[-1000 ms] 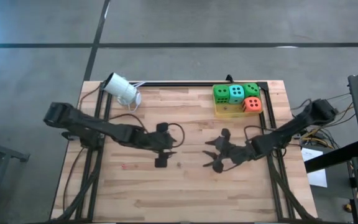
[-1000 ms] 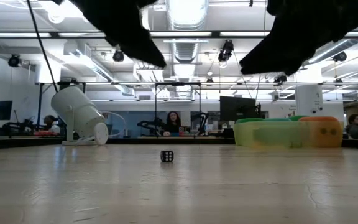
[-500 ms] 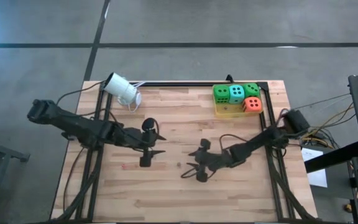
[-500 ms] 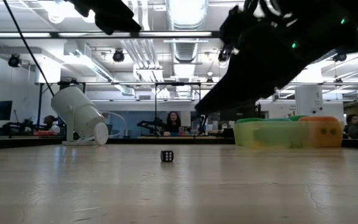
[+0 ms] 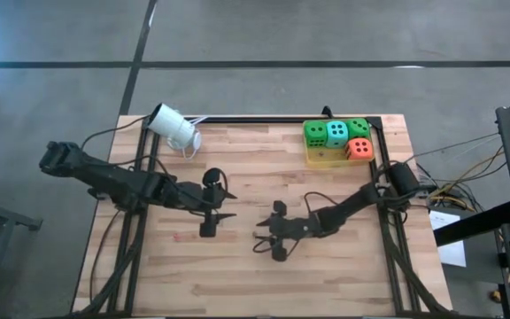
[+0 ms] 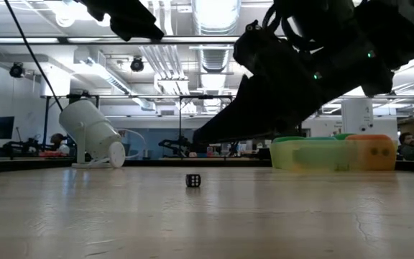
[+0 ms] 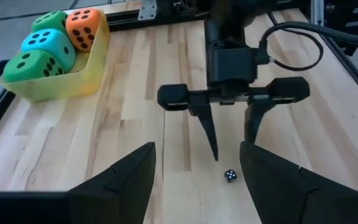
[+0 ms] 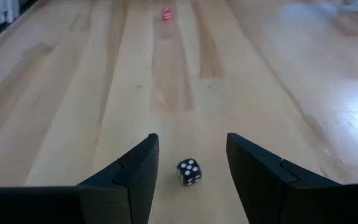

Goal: Pick & Place Dice
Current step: Put the small black dice into the yellow bin

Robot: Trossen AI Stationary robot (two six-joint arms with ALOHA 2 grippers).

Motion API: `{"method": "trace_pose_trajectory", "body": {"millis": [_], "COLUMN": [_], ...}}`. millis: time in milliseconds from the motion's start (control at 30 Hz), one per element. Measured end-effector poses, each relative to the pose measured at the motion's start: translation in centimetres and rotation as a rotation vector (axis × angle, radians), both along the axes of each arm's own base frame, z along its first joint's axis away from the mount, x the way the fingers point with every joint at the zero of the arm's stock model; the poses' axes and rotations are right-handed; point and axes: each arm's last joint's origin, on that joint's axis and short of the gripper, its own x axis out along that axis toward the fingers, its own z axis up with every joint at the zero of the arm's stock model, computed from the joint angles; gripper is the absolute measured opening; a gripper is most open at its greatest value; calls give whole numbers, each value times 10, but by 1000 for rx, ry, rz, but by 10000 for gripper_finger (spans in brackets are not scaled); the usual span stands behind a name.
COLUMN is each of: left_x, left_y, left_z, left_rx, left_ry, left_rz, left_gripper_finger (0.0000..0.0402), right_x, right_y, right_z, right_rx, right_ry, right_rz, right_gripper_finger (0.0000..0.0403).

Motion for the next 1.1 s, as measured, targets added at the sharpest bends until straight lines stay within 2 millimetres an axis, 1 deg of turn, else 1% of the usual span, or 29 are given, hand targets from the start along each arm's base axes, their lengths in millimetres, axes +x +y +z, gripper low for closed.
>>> {"method": "trace_pose_trajectory", "body": {"millis": [167,333,433,633,767,867,1100], "left_x": [0,0,0,0,0,0,0], "left_y": [0,0,0,0,0,0,0], "left_z": [0,0,0,0,0,0,0], "left_rx": [0,0,0,0,0,0,-1], "left_ry": [-3,-5,-4,-4,-4,-4,-4], "left_rz": [1,3,3,3,3,3,3], "left_gripper_finger": [234,235,236,234,235,236,234], "right_x": [6,9,10,9,10,11,13], "right_y": [4,-5,-10,-12,-13,-18,-29], "right_z": [-6,-14,-13,-6,-6,-9,-9], "right_rx": [-34,-30,-19,-24,-25,-14,-49], "right_ry": [22,48,46,31,36,45,39], "right_rz": [96,95,111,184,208,257,264], "right_gripper_finger": [185,185,185,185,185,185,185]}}
